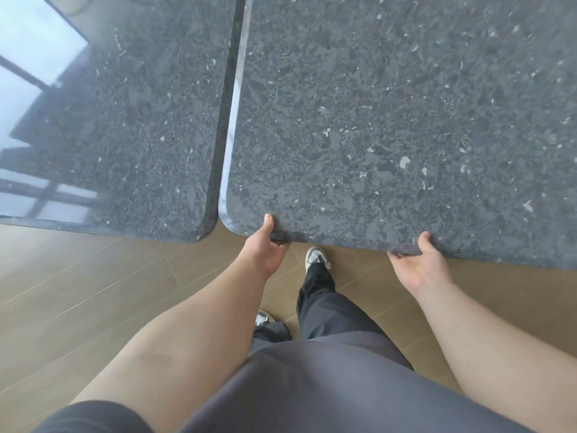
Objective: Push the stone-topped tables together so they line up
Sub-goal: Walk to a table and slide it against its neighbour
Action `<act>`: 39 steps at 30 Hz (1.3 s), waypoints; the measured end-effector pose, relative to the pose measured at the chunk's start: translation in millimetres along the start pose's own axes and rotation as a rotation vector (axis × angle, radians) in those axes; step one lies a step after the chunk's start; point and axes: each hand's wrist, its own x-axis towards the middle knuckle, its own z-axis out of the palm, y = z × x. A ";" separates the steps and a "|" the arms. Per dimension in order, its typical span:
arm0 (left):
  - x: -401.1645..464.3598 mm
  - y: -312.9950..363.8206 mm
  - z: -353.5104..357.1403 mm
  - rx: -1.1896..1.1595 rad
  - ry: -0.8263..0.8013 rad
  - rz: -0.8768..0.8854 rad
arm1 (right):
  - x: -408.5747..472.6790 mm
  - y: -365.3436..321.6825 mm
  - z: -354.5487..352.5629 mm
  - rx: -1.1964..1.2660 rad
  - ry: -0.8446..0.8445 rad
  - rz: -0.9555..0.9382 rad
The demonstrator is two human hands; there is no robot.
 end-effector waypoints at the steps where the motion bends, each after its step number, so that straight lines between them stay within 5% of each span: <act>1: 1.0 -0.8 -0.7 -0.014 0.008 0.006 | 0.7 0.0 -0.6 0.003 -0.003 0.003; 39: -32.2 -33.9 -38.3 0.026 -0.021 -0.032 | -19.3 18.8 -63.0 -0.068 -0.092 -0.083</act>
